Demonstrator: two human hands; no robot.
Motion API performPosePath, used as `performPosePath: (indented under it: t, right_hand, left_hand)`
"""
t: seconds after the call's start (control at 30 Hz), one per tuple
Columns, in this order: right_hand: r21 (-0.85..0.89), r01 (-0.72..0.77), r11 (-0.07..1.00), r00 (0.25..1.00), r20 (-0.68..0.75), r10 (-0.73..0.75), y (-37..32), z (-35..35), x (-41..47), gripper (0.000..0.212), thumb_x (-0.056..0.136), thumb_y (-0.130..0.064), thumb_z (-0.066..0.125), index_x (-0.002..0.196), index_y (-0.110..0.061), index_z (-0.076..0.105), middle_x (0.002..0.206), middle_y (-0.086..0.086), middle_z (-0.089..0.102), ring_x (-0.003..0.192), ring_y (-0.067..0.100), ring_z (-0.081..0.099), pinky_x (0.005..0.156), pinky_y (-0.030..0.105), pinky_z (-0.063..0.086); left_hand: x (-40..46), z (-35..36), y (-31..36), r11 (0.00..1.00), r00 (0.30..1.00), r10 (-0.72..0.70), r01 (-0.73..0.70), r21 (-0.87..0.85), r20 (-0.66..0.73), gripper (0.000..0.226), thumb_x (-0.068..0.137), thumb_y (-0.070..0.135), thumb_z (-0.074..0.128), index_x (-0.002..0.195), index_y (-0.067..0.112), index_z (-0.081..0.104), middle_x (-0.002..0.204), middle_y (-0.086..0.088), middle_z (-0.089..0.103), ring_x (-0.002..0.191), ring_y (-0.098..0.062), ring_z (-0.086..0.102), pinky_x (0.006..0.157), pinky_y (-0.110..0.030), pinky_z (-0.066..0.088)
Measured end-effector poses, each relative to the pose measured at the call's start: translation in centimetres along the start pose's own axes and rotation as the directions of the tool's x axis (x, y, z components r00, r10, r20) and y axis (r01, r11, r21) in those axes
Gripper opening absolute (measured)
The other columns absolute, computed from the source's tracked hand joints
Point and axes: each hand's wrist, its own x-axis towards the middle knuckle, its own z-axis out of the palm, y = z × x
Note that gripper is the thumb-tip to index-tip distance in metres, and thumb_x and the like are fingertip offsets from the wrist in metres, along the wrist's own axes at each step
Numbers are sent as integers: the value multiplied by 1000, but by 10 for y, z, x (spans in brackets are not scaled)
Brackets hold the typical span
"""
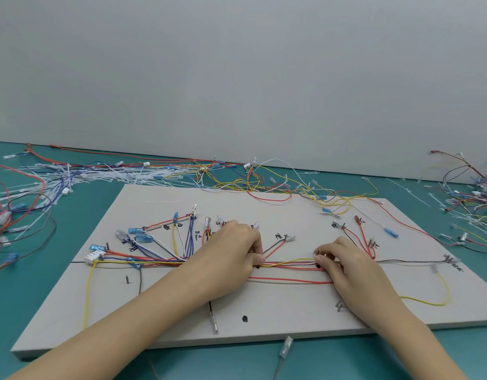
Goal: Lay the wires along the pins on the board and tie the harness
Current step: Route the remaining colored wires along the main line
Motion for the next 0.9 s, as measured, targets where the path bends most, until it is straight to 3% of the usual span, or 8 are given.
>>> performPosePath:
  t: [0.33, 0.7, 0.9]
  right_hand:
    - [-77, -16, 997, 1000, 2, 16, -5, 3, -2, 12, 99, -32, 46, 97, -27, 58, 96, -12, 50, 83, 14, 60, 70, 38, 47]
    - [-53, 74, 996, 996, 44, -71, -54, 34, 29, 19, 101, -34, 41, 103, -21, 56, 105, -8, 51, 90, 22, 59, 75, 38, 45]
    - [156, -2, 988, 993, 121, -18, -49, 29, 49, 13, 90, -40, 61, 89, -31, 71, 91, -15, 63, 87, 2, 55, 75, 27, 43]
  left_hand:
    - [0, -3, -1, 999, 1000, 9, -9, 42, -10, 13, 93, 27, 62, 81, 23, 61, 77, 12, 49, 88, -11, 39, 78, -28, 35]
    - [-12, -38, -58, 991, 994, -91, 97, 94, -64, 22, 84, 24, 73, 68, 28, 58, 74, 12, 56, 79, -9, 48, 73, -29, 39]
    - [-7, -46, -67, 983, 991, -105, 116, 140, -80, 16, 81, 21, 72, 68, 25, 64, 70, 12, 60, 72, -3, 53, 65, -20, 39]
